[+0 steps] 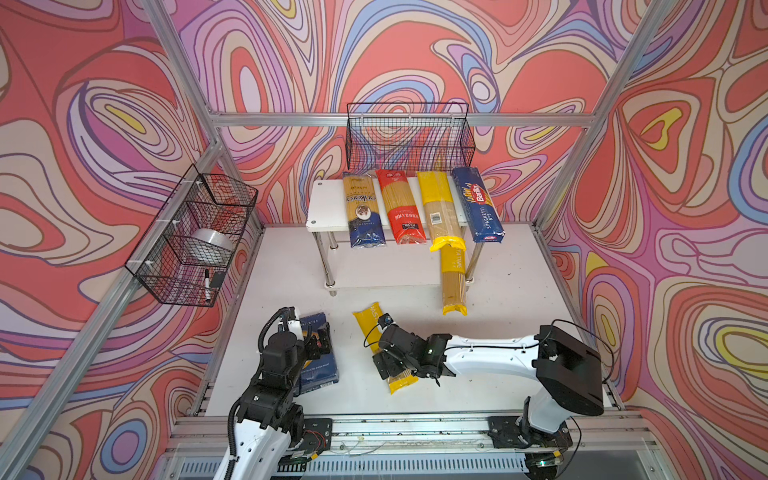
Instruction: Place and organize the pasta boxes and bags onto the shelf
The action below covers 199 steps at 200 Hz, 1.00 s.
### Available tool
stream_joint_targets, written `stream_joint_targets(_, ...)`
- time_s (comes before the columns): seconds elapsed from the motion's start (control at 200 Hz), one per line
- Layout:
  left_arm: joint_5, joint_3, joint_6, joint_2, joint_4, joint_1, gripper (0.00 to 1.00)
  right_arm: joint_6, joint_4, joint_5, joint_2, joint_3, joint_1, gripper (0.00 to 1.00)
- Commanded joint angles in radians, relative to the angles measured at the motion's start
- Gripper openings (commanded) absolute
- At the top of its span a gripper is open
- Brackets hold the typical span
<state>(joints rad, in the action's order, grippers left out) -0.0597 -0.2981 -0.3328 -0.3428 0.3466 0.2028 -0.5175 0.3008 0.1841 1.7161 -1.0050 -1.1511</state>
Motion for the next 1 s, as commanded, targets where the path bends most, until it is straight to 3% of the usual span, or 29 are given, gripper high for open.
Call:
stream_joint_targets(0.0,0.005,-0.005,0.011,-0.008,-0.025,-0.005,1.0,0.024,0.014,-0.001,0.035,-0.025,0.008,0.98)
stream_joint_targets(0.416,0.005,-0.007,0.011,-0.013,-0.028,-0.004,1.0,0.016,0.025,-0.02,0.153,-0.051,0.031,0.98)
stream_joint_targets(0.651,0.007,-0.007,0.011,-0.016,-0.028,-0.004,1.0,0.011,0.064,-0.015,0.187,-0.067,0.031,0.9)
stream_joint_targets(0.791,0.006,-0.007,0.011,-0.016,-0.028,-0.005,1.0,-0.002,0.099,0.027,0.19,-0.076,0.03,0.76)
stream_joint_targets(0.992,0.004,-0.006,0.011,-0.016,-0.028,-0.004,1.0,-0.012,0.066,0.019,0.174,-0.064,0.028,0.48)
